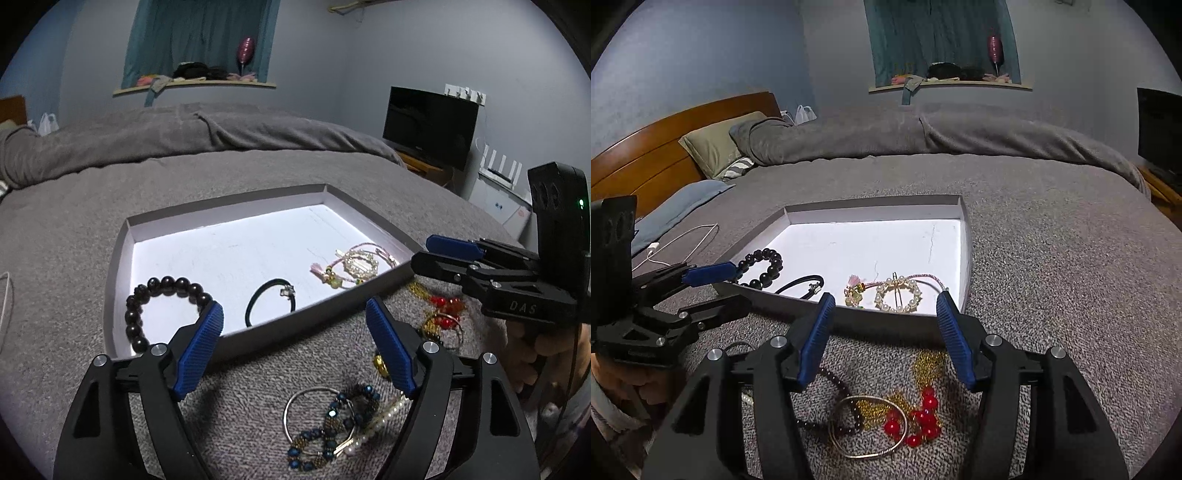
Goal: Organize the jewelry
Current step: 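Move both open tools back over the remaining jewelry pile, then grasp the silver hoop bangle with the left tool while the right tool grasps the red-bead tassel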
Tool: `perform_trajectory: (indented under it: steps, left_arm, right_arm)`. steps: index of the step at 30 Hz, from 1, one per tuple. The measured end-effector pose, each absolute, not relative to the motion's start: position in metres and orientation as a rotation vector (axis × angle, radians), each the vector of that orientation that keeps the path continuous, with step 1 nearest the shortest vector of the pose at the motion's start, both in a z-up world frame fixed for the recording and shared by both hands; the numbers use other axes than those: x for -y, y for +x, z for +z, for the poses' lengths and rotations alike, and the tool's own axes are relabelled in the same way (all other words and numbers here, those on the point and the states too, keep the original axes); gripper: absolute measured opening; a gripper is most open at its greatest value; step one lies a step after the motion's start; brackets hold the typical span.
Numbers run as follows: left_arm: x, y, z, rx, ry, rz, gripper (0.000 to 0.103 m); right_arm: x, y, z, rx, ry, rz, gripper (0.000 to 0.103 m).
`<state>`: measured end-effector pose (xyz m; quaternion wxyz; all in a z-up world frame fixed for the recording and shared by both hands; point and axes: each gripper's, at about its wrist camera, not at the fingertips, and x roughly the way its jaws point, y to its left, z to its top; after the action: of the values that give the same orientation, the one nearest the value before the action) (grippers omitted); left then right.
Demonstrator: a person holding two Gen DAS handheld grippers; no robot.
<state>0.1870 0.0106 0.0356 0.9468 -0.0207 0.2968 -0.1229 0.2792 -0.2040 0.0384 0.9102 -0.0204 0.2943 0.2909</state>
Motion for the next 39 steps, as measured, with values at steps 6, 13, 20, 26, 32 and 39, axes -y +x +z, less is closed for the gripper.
perform_trajectory:
  steps: [6, 13, 20, 26, 32, 39]
  left_arm:
    - [-0.011, 0.177, 0.036, -0.596, -0.032, -0.252, 0.082]
    - [-0.014, 0.155, 0.034, -0.605, -0.005, -0.306, 0.083]
    - [-0.001, 0.143, 0.026, -0.643, 0.057, -0.414, 0.083]
    - [0.01, 0.144, 0.018, -0.674, 0.095, -0.429, 0.083]
    - [0.006, 0.148, 0.015, -0.694, 0.077, -0.431, 0.069]
    - [0.005, 0.149, 0.019, -0.684, 0.066, -0.432, 0.068]
  right_arm:
    - [0.209, 0.273, 0.037, -0.608, -0.043, 0.59, 0.057]
    - [0.222, 0.266, 0.032, -0.619, -0.045, 0.574, 0.057]
    - [0.232, 0.25, 0.024, -0.657, -0.066, 0.587, 0.057]
    - [0.236, 0.241, 0.013, -0.709, -0.075, 0.628, 0.057]
    - [0.233, 0.238, 0.011, -0.719, -0.091, 0.652, 0.057]
    - [0.239, 0.246, 0.015, -0.707, -0.064, 0.584, 0.05]
